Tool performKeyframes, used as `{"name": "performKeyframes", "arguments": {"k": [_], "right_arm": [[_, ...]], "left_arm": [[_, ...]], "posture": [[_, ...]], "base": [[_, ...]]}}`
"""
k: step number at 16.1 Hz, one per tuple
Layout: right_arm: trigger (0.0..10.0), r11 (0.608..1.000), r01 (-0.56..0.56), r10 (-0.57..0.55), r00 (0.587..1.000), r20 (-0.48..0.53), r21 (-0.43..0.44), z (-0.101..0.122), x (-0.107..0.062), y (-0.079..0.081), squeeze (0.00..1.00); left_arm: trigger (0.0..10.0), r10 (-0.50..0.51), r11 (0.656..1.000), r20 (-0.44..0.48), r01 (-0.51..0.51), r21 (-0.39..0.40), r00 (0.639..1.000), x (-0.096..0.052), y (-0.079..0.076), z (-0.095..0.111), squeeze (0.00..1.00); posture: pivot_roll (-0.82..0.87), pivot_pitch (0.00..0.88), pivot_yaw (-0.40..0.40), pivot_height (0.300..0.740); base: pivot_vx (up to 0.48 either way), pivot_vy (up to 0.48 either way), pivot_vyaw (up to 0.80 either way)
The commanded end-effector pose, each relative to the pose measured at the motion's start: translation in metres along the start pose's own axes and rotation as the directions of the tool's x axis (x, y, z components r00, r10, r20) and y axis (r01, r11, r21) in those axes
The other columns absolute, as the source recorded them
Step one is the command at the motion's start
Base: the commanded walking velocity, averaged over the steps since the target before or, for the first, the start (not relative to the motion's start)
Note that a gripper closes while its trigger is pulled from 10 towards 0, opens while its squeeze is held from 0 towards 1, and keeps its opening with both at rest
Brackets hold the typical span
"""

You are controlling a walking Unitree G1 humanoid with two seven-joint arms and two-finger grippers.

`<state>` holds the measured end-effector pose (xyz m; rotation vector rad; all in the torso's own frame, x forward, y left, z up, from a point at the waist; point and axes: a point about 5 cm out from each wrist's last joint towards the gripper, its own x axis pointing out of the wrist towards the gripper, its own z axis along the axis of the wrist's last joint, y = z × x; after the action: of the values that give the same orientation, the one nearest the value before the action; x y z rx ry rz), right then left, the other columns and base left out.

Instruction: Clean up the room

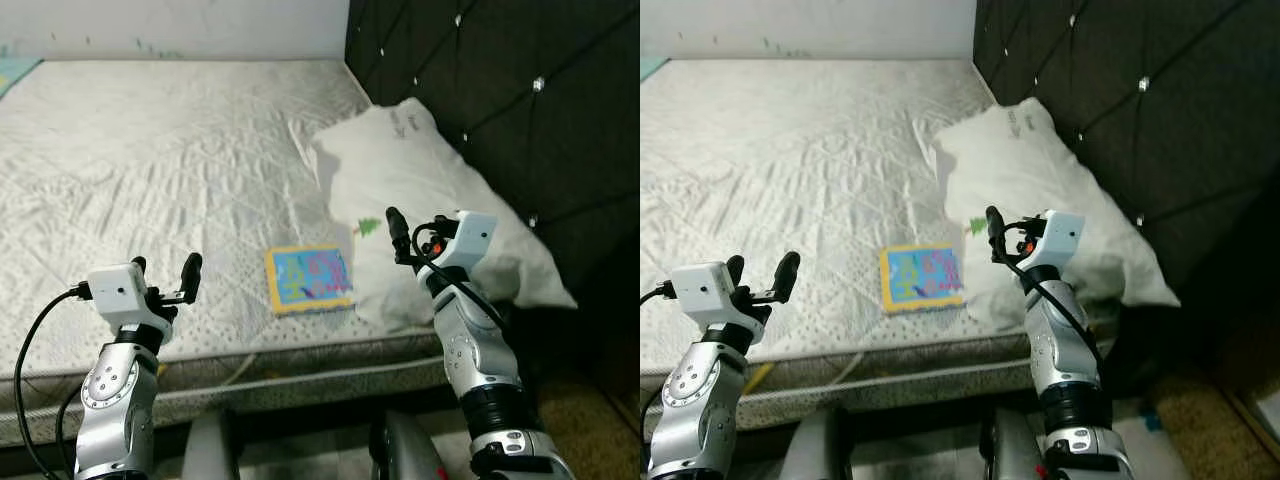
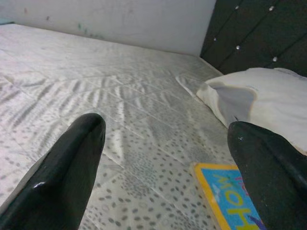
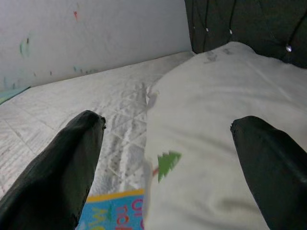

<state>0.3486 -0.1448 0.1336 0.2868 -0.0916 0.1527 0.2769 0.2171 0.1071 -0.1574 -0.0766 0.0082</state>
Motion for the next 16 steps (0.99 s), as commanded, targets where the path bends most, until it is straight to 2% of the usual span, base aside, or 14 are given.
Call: {"name": "performKeyframes", "arguments": {"k": [1, 8, 13, 16], "right_arm": [[10.0, 1.000, 0.021, -0.021, 0.999, 0.024, -0.002, 0.006, 0.002, -0.005, 0.00], [10.0, 0.998, 0.055, -0.054, 0.998, 0.028, -0.009, 0.005, -0.002, -0.012, 0.00], [10.0, 0.997, 0.073, -0.073, 0.997, 0.021, -0.018, 0.003, -0.002, -0.016, 0.00], [10.0, 0.985, 0.149, -0.148, 0.989, 0.022, -0.082, -0.002, -0.012, -0.030, 0.00]], "left_arm": [[10.0, 0.001, 1.000, 0.017, -0.001, 0.004, 1.000, 0.004, 0.000, 0.004, 0.00], [10.0, -0.005, 1.000, 0.041, 0.004, 0.011, 0.999, 0.011, -0.003, 0.010, 0.00], [10.0, 0.014, 1.000, 0.040, -0.013, -0.022, 0.999, 0.013, -0.004, 0.007, 0.00], [10.0, 0.011, 1.000, 0.028, -0.011, 0.025, 1.000, 0.006, -0.001, 0.000, 0.00]], "posture": [[0.02, 0.000, -0.010, 0.645], [0.02, 0.000, -0.006, 0.735], [0.02, 0.000, -0.009, 0.740], [0.01, 0.000, -0.010, 0.740]], "base": [[0.000, 0.000, 0.00], [0.000, 0.000, 0.00], [0.000, 0.000, 0.00], [0.000, 0.000, 0.00]]}}
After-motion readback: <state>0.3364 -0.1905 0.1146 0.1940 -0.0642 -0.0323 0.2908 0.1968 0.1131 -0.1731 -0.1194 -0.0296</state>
